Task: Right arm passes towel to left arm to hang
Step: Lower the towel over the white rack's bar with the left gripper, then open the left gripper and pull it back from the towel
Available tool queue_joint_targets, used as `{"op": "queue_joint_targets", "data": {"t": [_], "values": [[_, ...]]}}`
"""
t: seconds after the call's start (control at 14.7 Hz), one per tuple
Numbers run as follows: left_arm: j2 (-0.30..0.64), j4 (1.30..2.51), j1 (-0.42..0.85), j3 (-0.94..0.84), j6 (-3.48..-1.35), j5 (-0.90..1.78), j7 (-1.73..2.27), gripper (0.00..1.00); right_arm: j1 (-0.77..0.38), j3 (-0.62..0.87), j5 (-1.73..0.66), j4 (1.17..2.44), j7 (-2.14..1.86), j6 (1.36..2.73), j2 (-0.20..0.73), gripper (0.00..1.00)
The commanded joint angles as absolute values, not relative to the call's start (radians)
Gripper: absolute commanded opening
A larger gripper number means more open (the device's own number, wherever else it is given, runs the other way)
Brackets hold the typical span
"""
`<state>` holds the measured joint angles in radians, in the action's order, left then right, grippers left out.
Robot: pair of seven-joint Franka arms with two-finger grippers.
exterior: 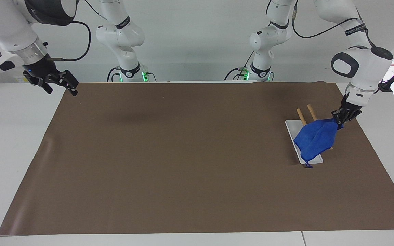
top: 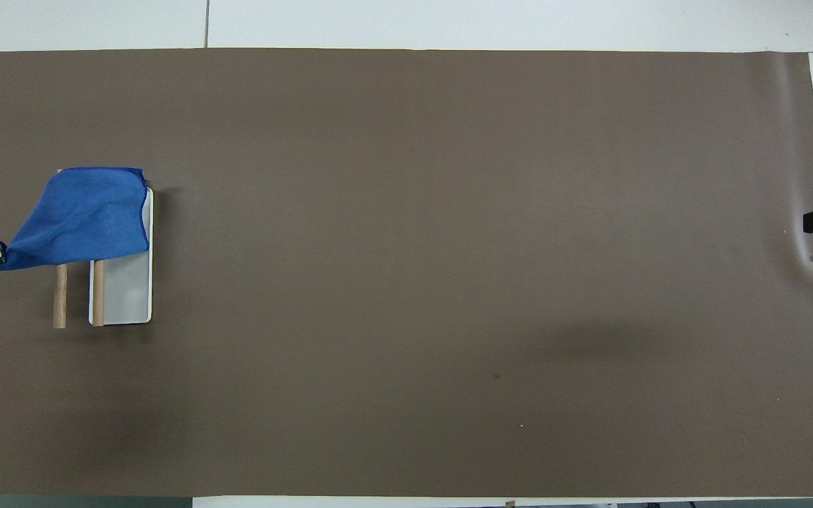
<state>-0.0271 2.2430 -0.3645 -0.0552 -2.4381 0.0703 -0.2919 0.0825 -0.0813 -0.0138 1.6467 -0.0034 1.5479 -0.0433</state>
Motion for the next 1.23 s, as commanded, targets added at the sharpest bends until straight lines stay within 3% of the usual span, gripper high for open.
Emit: {"op": "queue_joint_targets", "data": {"t": [0.0,0.07,0.27,0.55,1.16], "values": [[-0.029,2.249,-0.376,-0.060,-2.441,0.054,-0.302,0.86,0.091,-0.077,-0.018,1.657,-0.017,1.546,-0.054,1.00],[-0.029,2.249,-0.377,-0.060,-2.441,0.054,-0.302,1.00,0.091,-0.077,-0.018,1.658,-0.017,1.546,-0.054,1.00],[-0.028,2.237,-0.376,-0.060,-2.433,0.054,-0.299,1.00,0.091,-0.077,-0.018,1.657,-0.017,1.546,-0.054,1.00],[-0.023,2.096,-0.333,-0.061,-2.283,0.054,-0.290,1.00,0.091,-0.077,-0.018,1.657,-0.017,1.546,-0.054,1.00],[-0.009,1.821,-0.082,-0.063,-1.941,0.049,-0.075,1.00,0.091,-0.077,-0.018,1.657,-0.017,1.546,-0.054,1.00]]}}
